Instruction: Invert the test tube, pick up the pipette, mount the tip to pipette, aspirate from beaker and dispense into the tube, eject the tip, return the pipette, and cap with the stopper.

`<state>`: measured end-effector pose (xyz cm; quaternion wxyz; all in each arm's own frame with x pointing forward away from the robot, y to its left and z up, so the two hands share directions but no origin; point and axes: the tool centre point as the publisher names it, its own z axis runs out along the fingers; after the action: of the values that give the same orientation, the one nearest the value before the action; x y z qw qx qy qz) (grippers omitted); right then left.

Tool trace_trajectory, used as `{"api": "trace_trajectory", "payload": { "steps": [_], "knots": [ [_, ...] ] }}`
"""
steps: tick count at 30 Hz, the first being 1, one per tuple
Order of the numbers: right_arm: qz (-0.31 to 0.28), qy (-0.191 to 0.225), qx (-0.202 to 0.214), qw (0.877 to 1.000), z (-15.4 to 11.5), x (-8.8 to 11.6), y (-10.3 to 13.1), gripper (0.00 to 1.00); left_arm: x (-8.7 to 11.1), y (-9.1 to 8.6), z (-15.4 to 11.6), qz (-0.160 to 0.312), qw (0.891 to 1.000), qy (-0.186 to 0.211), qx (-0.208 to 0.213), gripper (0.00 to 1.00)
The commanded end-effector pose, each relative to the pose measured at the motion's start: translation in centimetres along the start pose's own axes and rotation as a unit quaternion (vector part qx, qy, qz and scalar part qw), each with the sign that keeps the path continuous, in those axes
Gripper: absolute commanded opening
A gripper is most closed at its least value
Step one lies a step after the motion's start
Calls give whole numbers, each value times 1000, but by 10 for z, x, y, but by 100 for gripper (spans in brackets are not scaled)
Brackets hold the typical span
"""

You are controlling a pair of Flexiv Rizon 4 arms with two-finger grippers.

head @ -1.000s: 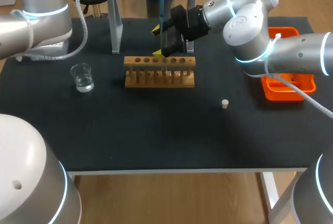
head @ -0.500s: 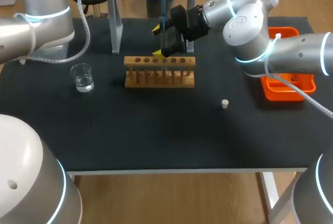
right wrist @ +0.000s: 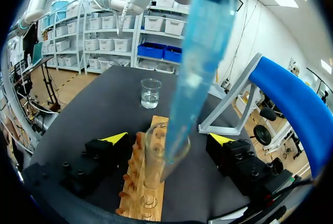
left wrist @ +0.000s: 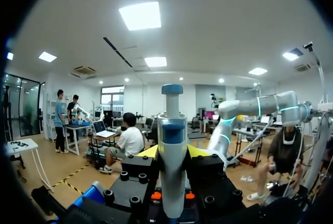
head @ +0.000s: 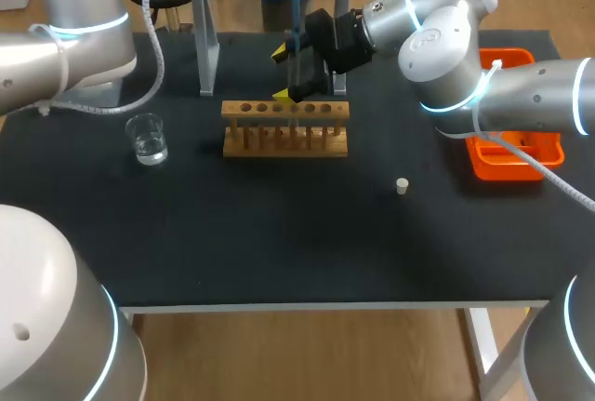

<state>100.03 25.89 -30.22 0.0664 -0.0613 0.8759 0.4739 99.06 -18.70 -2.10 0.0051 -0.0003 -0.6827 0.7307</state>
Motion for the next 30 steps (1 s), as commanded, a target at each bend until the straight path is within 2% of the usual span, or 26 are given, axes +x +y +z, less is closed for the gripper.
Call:
{"api": "trace_trajectory", "payload": {
  "steps": [1, 14, 30],
  "knots": [
    [0, 2, 1, 1000, -1, -1, 0, 100, -1, 1, 0, -2, 1000, 4, -1, 0],
    [0, 2, 1, 1000, -1, -1, 0, 100, 5, 4, -6, -11, 1000, -4, -12, 0],
    [0, 2, 1, 1000, -1, -1, 0, 100, 2, 7, -9, -2, 1000, -4, -13, 0]
  ]
}}
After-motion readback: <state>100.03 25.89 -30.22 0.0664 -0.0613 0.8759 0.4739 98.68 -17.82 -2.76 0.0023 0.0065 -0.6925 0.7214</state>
